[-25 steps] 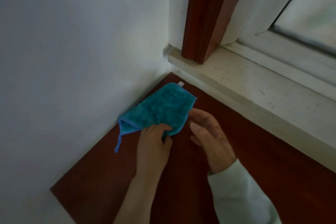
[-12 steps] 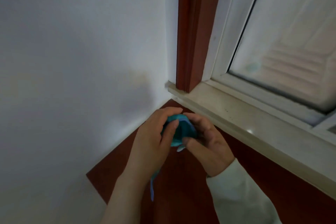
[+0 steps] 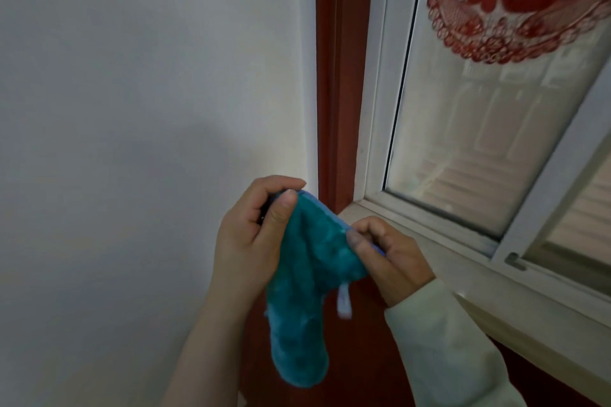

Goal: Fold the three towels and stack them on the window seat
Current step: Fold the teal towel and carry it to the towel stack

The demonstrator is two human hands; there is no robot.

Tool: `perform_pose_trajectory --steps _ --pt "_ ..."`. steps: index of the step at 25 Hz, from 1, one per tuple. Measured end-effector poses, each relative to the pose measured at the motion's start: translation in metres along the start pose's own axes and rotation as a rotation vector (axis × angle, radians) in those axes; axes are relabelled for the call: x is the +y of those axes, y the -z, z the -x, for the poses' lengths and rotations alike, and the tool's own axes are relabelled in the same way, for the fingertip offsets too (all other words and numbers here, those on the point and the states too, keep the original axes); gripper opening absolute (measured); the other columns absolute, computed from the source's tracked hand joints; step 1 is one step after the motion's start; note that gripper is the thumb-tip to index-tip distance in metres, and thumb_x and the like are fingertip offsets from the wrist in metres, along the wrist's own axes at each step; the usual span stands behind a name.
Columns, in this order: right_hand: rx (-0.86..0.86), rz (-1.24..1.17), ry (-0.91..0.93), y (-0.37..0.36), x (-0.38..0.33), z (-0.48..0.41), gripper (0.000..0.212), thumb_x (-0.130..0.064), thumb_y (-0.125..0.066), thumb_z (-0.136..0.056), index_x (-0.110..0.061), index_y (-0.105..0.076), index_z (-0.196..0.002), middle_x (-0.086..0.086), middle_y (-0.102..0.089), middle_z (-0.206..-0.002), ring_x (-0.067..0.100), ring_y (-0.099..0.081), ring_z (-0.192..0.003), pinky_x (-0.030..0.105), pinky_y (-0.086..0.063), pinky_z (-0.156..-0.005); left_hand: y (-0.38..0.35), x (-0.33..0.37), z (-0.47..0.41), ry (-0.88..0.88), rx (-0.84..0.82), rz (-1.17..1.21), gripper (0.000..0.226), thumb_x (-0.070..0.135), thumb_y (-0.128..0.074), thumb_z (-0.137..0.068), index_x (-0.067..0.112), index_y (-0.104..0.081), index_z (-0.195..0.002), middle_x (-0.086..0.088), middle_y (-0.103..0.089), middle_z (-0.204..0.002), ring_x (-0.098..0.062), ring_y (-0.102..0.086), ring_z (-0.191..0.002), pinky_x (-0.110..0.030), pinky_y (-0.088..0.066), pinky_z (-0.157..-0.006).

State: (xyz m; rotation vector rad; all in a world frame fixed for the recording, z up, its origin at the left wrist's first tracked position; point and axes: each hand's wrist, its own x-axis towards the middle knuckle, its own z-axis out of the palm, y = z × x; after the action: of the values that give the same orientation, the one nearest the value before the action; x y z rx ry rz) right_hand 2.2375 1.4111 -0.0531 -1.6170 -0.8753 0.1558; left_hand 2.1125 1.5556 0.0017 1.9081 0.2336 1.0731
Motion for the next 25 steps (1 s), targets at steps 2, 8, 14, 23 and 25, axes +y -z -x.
perform_pose_trajectory --steps 2,8,14,23,25 --pt "-0.008 -0.025 -0.023 0.011 -0.018 0.005 0.021 -0.026 -0.061 -0.095 -0.023 -0.061 -0.073 -0.015 -0.061 -0.064 -0.004 -0.055 -0.061 0.009 -0.042 -0.059 0.01 0.016 0.001 -0.006 -0.018 -0.031 0.015 0.019 -0.066 -0.096 0.032 -0.071 -0.101 0.024 -0.071 -0.101 0.006 -0.067 -0.094 -0.008 -0.049 -0.078" --pt "-0.022 -0.047 -0.024 0.04 -0.069 0.005 0.022 -0.048 -0.053 -0.071 -0.026 -0.055 -0.075 -0.008 -0.052 -0.064 0.007 -0.049 -0.059 0.022 -0.039 -0.055 0.029 0.04 -0.001 0.078 -0.031 -0.002 0.021 0.022 -0.08 -0.084 0.032 -0.074 -0.101 0.022 -0.073 -0.096 0.002 -0.068 -0.085 -0.017 -0.055 -0.074" --pt "0.01 -0.042 0.005 0.035 -0.089 0.01 0.006 -0.022 -0.053 -0.071 -0.026 -0.047 -0.072 -0.002 -0.043 -0.058 0.015 -0.04 -0.055 0.032 -0.035 -0.053 0.02 0.055 0.0 0.113 0.033 0.046 0.014 0.01 -0.072 -0.09 0.023 -0.07 -0.085 0.011 -0.071 -0.083 0.001 -0.063 -0.072 -0.014 -0.05 -0.064" --pt "0.026 -0.38 0.034 0.016 -0.102 0.012 0.016 -0.031 -0.07 -0.086 -0.024 -0.058 -0.081 0.015 -0.061 -0.075 0.029 -0.061 -0.068 0.037 -0.052 -0.063 -0.025 0.072 0.024 0.097 -0.091 0.069 0.012 0.019 -0.072 -0.09 0.02 -0.06 -0.087 -0.001 -0.063 -0.079 -0.022 -0.061 -0.072 -0.033 -0.054 -0.062" --pt "-0.001 -0.399 0.07 0.018 -0.103 0.015 0.009 -0.029 -0.064 -0.089 -0.023 -0.059 -0.084 0.008 -0.064 -0.077 0.019 -0.065 -0.07 0.029 -0.055 -0.064 -0.027 0.073 0.025 0.15 -0.071 0.143 0.008 0.019 -0.073 -0.09 0.018 -0.064 -0.09 -0.001 -0.068 -0.082 -0.026 -0.064 -0.077 -0.033 -0.056 -0.065"
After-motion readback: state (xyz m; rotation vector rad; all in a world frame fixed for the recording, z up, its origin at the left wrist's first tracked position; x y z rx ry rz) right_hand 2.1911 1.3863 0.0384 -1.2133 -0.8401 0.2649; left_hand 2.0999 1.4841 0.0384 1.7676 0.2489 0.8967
